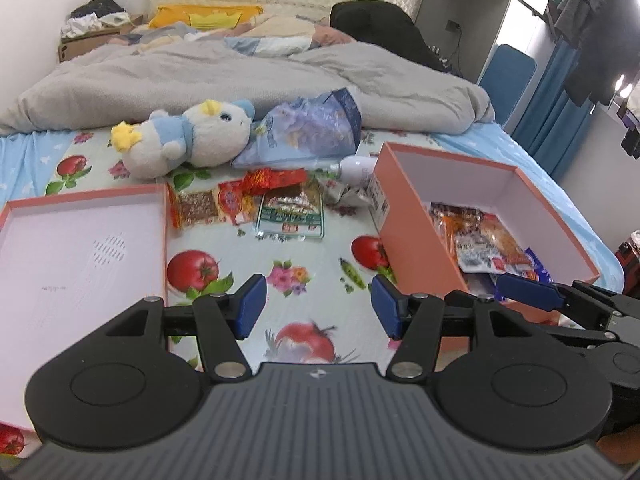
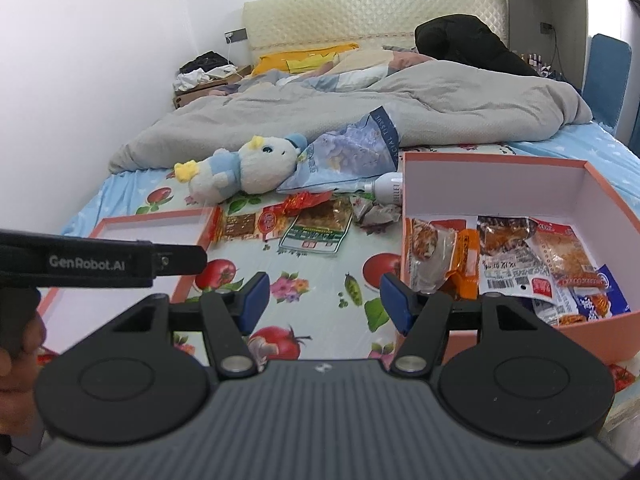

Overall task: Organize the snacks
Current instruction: 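Move both open grippers down toward the snacks beside the plush toy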

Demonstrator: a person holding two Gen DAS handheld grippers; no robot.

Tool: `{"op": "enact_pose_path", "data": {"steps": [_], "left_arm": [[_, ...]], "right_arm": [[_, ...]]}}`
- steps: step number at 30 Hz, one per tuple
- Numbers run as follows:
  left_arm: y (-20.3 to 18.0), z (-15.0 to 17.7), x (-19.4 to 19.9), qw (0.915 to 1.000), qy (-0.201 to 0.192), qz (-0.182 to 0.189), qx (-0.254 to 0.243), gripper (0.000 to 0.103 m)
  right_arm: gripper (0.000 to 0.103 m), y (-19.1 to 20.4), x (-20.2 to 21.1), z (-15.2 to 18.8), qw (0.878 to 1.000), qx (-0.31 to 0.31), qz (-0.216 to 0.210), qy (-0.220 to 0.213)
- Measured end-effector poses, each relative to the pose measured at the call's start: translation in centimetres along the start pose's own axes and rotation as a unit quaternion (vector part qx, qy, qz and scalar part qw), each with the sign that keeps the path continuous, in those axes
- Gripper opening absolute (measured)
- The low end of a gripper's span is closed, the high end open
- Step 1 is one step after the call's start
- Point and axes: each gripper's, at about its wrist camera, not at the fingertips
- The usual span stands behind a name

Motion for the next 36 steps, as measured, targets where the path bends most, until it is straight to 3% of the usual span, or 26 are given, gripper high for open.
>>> {"op": "enact_pose_path", "data": {"steps": [8,21,31,36], "left_arm": [[2.2,1.7,-0.4,0.9997,0.012,0.003,0.019,0.064],[2.7,1.4,1.7,0.9996,-0.014,0.002,0.024,0.066],[2.4,-0.1,1.1,0.9993,0.003,-0.027,0.027,0.067],[2.1,-1.0,0.3,0.9989,0.016,-0.044,0.001,0.07]], "right_arm": [[0.063,1.7,-0.6,1.0,1.0,0.003,-0.007,0.017],[0.063,3.8,-0.1,0.8,1.0,0.027,-0.007,0.011],[0.063,4.0,-1.2,0.9,0.999,0.038,-0.022,0.002],[0.063,3.9,-2.6,0.6,0.999,0.036,-0.021,0.004]]}}
Point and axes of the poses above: each gripper's, at about its wrist camera, not at the fingertips, and x roughly against the way its jaws point, y to its left, z to its underside, and after that the axes turned 11 degrees about y, right-handed
